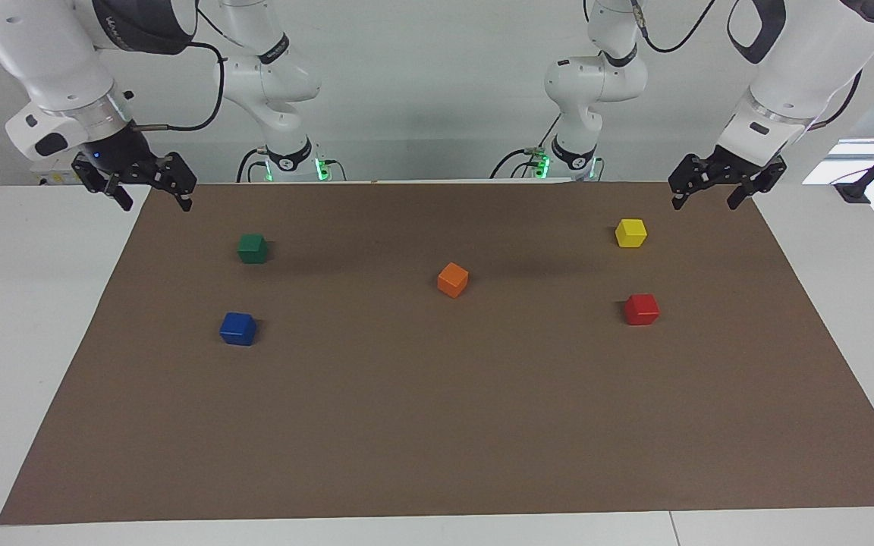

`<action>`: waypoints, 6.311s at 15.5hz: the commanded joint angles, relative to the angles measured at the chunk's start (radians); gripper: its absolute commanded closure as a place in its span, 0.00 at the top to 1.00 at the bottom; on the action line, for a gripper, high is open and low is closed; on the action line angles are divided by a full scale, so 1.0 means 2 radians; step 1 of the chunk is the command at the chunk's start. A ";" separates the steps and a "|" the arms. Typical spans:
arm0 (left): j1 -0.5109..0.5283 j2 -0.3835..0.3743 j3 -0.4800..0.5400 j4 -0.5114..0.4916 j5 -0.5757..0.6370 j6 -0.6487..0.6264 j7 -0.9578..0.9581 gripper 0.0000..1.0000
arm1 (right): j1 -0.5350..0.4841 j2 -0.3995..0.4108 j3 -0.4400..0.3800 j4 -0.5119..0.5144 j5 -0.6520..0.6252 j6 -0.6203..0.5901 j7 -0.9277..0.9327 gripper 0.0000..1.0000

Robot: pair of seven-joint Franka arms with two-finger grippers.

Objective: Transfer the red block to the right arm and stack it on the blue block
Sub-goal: 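Lower the left gripper onto the red cube and close it, then lift the red cube with the left gripper while the right gripper approaches, then close the right gripper on the red cube held by the left gripper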

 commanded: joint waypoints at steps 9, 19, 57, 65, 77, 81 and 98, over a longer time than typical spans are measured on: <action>0.008 0.002 0.002 -0.031 -0.004 0.049 0.007 1.00 | -0.002 -0.014 0.004 -0.016 -0.001 0.000 -0.009 1.00; 0.011 0.014 0.004 -0.203 -0.003 0.274 0.005 1.00 | -0.001 -0.014 0.006 -0.015 0.001 0.002 -0.013 1.00; 0.001 0.081 -0.003 -0.125 -0.138 0.182 -0.238 0.00 | -0.038 0.032 0.006 -0.221 0.617 -0.004 -0.325 1.00; -0.006 0.029 -0.017 -0.102 -0.386 0.082 -0.449 0.00 | -0.052 0.121 0.006 -0.259 0.742 -0.165 -0.432 1.00; -0.143 -0.025 -0.031 -0.228 -0.693 0.293 -0.592 0.00 | 0.021 0.191 0.007 -0.248 0.877 -0.202 -0.452 1.00; -0.198 -0.015 -0.032 -0.234 -0.740 0.378 -0.592 0.00 | 0.026 0.190 0.007 -0.249 0.878 -0.195 -0.429 1.00; -0.298 0.016 -0.032 -0.234 -0.816 0.498 -0.606 0.00 | 0.087 0.191 0.007 -0.250 0.931 -0.123 -0.435 1.00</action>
